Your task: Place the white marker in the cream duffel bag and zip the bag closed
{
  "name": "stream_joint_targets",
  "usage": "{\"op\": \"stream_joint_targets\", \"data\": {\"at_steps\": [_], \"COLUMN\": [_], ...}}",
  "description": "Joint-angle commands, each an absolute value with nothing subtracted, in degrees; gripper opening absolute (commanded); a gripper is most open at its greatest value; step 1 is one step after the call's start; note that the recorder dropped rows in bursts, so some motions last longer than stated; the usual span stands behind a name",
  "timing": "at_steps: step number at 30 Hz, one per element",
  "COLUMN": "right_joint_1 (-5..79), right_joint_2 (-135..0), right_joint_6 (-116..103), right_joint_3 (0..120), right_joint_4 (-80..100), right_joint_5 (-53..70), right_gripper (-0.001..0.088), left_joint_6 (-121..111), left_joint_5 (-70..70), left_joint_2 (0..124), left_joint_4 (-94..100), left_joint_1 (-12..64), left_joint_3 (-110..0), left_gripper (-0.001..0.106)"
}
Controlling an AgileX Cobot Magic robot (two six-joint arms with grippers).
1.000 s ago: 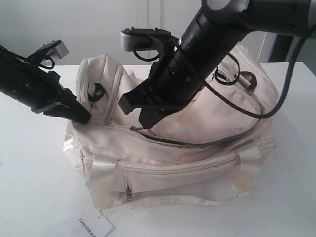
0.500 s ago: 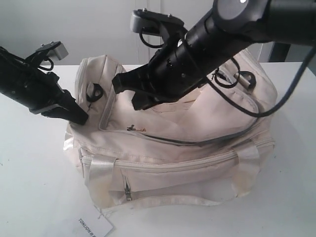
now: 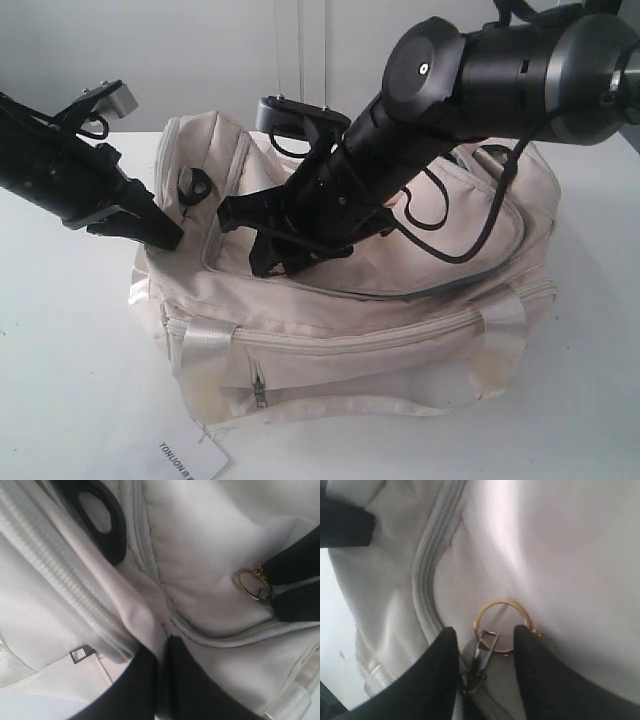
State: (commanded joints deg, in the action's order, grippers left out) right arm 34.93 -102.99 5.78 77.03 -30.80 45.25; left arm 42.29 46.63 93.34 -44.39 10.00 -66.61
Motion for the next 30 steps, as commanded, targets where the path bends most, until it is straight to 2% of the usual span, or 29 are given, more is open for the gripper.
{"op": "stream_joint_targets", "data": {"at_steps": [9, 10, 13, 14, 24, 30], "right_joint_1": [34.9, 34.9, 34.9, 34.9, 34.9, 34.9], "right_joint_2": [-107.1, -107.6, -107.4, -107.1, -97.4, -94.1], "right_joint_6": [4.0, 4.1, 4.2, 4.4, 4.7, 6.4], "right_joint_3": [76.7, 76.7, 76.7, 76.7, 76.7, 76.7], "right_joint_4": [-29.7, -29.7, -28.8, -28.8, -28.4, -28.4], "right_joint_5": [45.1, 45.5, 45.9, 45.8, 39.3, 39.7], "right_gripper": [0.0264, 0.023, 0.0016, 0.0001, 0.0, 0.0], "left_joint_6": [42.3, 42.3, 42.4, 42.4, 42.4, 42.4], "left_joint_5": [46.6, 46.6, 46.6, 46.6, 46.5, 45.7], "left_joint_2": [93.3, 93.3, 93.3, 93.3, 93.3, 93.3], "left_joint_4": [-44.8, -44.8, -44.9, -44.9, -44.9, -44.9], "left_joint_1": [10.0, 10.0, 10.0, 10.0, 10.0, 10.0], "left_joint_3": [-66.6, -66.6, -66.6, -66.6, -66.6, -66.6], "left_gripper": [0.0, 0.0, 0.0, 0.0, 0.0, 0.0]}}
